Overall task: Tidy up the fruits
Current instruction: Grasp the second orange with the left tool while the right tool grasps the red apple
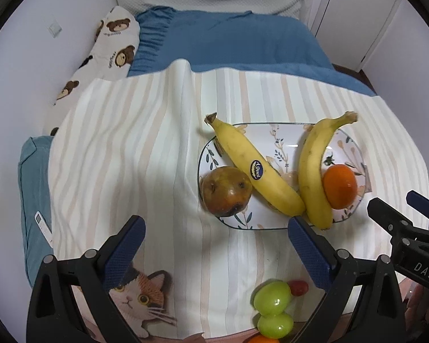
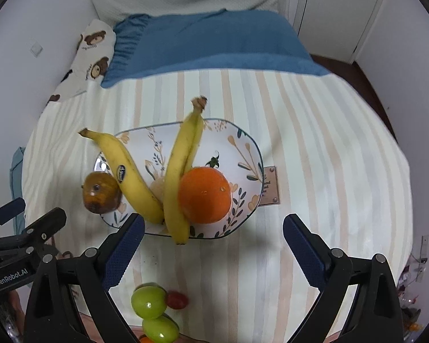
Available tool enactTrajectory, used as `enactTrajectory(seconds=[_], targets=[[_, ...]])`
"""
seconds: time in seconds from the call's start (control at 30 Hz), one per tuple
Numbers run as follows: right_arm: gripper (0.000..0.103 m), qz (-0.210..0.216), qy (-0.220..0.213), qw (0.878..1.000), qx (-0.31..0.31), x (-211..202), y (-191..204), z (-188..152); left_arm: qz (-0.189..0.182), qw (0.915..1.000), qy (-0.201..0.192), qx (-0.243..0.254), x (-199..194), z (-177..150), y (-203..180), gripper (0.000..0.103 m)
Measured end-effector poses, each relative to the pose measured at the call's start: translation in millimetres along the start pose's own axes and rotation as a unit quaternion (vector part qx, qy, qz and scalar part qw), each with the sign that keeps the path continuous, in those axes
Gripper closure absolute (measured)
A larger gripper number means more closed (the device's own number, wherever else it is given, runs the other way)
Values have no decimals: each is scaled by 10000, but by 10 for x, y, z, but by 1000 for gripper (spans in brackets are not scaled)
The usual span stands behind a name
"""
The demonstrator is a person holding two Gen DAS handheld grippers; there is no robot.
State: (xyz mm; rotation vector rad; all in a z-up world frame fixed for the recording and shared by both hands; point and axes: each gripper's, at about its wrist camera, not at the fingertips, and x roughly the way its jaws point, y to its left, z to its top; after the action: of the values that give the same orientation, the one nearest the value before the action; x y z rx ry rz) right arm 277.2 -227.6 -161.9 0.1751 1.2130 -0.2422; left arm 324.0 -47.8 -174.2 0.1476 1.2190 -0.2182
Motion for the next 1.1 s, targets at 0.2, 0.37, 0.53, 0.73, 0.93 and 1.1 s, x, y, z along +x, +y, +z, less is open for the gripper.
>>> enactTrajectory(seconds=[0.2,0.37,0.53,0.73,0.93,1.1], targets=[[4,-18,-432,9990,-78,-407,62,-117,-5,9991,-430,31,-391,-119,-13,1],[4,13,-793,9968,-34,-802,62,-254,-110,9977,-663,30,-672,-206,-22,1],[4,109,-1043,9945,25,-1149,63,-387,-189,9964,-830,55,-911,-321,-28,1],[4,650,-681,9954,191,-1260,33,-738,-224,9970,-742,18,-1032,-631,44,1],[4,1146,614,9905,441,-693,-43,-1541,-43,9999,95,109,-613,-1311,76,1],[9,1678,1950,9603,1079,64,-135,-2166,126,9947,987,258,-79,-1821,7,1]])
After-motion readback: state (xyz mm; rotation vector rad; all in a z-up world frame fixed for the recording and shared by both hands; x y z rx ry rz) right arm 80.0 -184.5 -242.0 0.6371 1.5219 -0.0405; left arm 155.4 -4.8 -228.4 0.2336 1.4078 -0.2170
